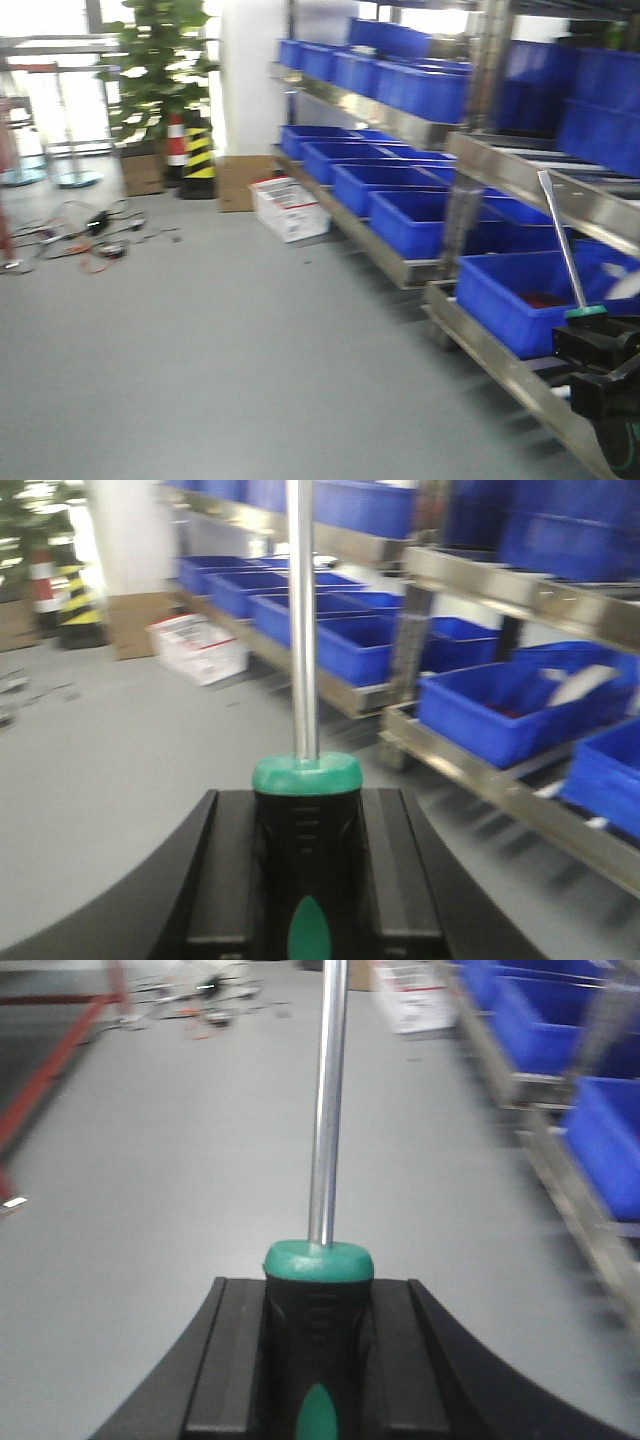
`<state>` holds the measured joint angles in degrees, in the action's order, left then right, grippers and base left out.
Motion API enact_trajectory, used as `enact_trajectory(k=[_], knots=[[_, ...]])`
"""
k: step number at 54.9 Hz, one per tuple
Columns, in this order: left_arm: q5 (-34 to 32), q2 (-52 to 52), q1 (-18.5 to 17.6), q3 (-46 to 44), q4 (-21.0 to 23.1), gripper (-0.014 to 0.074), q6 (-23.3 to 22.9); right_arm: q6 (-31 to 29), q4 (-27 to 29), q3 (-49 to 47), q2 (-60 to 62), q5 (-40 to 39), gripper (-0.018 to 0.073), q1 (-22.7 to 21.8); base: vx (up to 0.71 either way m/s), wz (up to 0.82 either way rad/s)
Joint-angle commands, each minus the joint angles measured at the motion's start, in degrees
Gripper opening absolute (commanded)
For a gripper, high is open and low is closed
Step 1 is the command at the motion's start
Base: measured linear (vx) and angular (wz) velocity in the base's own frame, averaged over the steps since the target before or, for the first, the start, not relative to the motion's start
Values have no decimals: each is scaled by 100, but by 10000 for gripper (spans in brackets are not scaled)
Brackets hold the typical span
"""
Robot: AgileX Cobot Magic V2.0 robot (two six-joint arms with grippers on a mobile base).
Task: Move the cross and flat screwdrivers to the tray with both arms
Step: 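Hold both screwdrivers upright while the base drives to the conveyor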
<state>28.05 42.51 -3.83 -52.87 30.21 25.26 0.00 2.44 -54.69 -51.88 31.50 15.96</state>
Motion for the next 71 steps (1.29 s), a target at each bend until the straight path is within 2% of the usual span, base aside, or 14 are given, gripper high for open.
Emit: enact_trajectory(k=[1, 71], knots=[[-462, -5, -20, -147, 157, 1, -50, -40, -40, -179, 66, -439, -8, -10, 47, -82], [-462, -5, -20, -147, 157, 1, -50, -40, -40, -179, 66, -439, -8, -10, 39, -75]])
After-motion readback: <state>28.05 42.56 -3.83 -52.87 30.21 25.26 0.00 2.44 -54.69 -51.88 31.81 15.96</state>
